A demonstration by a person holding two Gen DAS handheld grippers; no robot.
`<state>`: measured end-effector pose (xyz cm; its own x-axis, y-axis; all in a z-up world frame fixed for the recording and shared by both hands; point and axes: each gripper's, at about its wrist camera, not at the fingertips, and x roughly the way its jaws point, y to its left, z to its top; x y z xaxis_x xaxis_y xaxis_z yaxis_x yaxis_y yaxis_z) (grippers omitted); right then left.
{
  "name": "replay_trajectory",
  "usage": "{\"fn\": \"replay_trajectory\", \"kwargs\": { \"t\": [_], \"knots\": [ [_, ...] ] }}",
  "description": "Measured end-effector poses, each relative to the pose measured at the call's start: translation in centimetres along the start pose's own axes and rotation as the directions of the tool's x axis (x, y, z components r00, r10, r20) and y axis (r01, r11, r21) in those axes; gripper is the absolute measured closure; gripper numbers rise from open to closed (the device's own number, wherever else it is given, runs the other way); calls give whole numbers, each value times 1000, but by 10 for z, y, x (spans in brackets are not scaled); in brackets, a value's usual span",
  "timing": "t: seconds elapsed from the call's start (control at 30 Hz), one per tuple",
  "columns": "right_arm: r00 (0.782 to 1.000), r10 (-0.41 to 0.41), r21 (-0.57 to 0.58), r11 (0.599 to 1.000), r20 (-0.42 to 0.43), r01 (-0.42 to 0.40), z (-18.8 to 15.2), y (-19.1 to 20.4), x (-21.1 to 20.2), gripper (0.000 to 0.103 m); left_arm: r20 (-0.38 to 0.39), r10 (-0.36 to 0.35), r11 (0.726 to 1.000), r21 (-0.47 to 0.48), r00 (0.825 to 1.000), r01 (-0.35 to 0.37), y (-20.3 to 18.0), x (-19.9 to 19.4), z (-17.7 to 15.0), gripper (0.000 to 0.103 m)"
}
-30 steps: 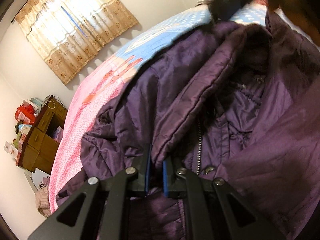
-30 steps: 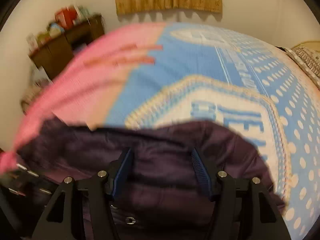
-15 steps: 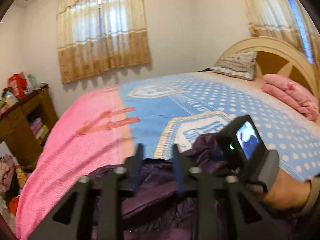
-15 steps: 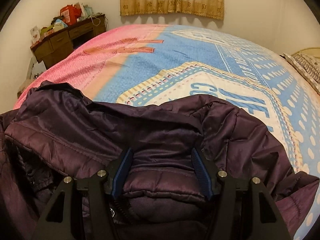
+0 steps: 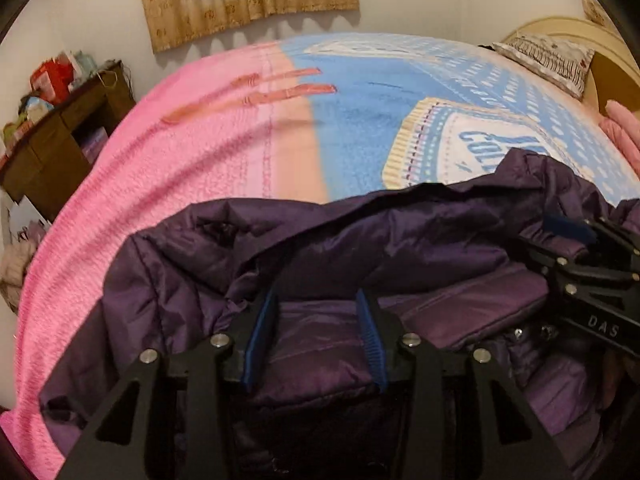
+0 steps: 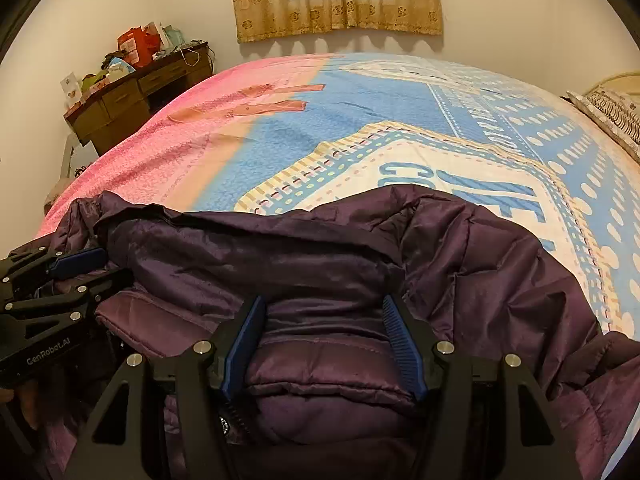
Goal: Fold large clothes
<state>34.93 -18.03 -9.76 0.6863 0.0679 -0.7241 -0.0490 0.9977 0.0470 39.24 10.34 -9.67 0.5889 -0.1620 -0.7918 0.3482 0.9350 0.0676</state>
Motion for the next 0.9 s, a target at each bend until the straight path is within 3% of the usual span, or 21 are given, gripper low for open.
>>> {"fn": "replay_trajectory", "kwargs": {
  "t": [0.5, 0.9],
  "knots": [
    [999, -30, -18, 999, -24, 30, 2, 5, 6, 40, 8, -69, 996, -58, 998, 70, 8, 5, -1, 57],
    [998, -56, -35, 998, -30, 55, 2, 8, 8, 40, 8, -76, 995, -63, 997, 77, 9, 6, -1, 57]
  ]
}}
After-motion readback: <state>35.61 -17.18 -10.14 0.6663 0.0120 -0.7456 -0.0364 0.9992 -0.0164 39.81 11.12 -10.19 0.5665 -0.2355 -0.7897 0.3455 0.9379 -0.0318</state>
